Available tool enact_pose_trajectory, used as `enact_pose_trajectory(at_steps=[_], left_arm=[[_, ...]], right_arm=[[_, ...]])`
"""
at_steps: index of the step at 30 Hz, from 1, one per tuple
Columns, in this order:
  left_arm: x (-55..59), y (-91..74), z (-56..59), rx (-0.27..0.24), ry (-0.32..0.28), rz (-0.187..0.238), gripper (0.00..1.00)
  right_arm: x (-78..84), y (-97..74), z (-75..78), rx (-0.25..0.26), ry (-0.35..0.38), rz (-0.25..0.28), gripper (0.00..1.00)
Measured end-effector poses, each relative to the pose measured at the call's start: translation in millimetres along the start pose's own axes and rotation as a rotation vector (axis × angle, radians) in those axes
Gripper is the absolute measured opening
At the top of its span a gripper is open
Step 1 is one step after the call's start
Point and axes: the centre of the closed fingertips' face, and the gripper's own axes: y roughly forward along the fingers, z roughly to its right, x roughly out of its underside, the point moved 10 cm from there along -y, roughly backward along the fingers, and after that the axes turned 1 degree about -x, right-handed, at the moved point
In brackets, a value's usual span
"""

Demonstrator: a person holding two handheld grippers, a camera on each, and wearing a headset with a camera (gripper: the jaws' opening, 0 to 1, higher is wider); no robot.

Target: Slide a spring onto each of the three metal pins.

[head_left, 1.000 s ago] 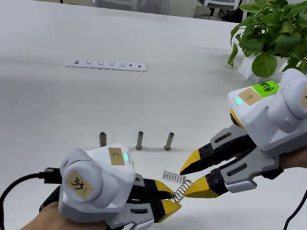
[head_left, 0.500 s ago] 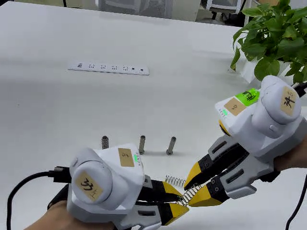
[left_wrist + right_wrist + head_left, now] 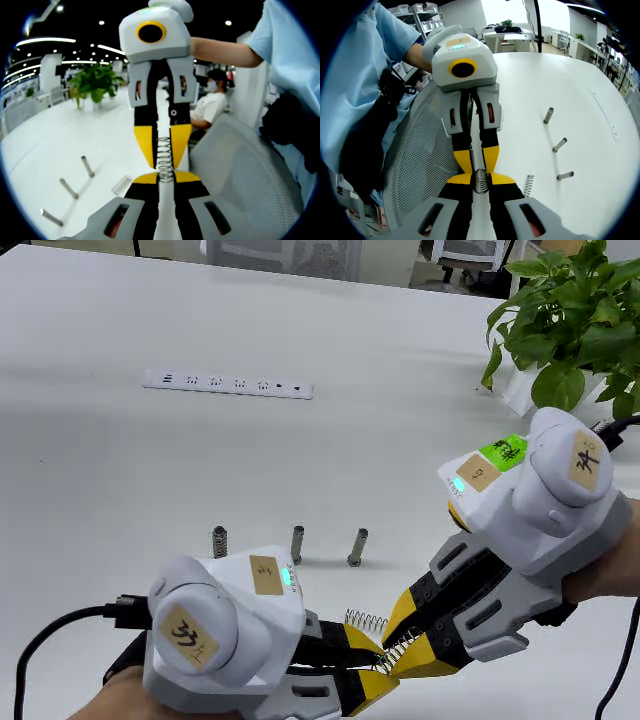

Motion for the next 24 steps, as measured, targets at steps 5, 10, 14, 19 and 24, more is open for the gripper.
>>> enact_pose_trajectory(at_steps=[5, 10, 14, 19, 24], left_arm=[[0.9, -0.6, -0.4, -0.006, 0.003, -0.001, 0.10], [2.7, -0.8, -0.4, -0.011, -0.004, 0.003, 0.10], [3.5, -0.6, 0.5, -0.011, -0.003, 0.005, 0.10], [3.0, -0.6, 0.3, -0.015, -0.007, 0.011, 0.10], [2.9, -0.7, -0.1, -0.016, -0.003, 0.015, 0.10]], right_arm=[[0.6, 1.2, 0.5, 0.002, -0.001, -0.010, 0.13], [0.6, 2.6, 0.5, 0.003, 0.013, -0.006, 0.12], [-0.2, 3.3, -0.4, 0.001, 0.012, -0.004, 0.12], [-2.1, 2.6, -0.2, 0.002, 0.014, 0.010, 0.12], [-2.3, 2.4, 0.1, 0.001, 0.016, 0.007, 0.12]])
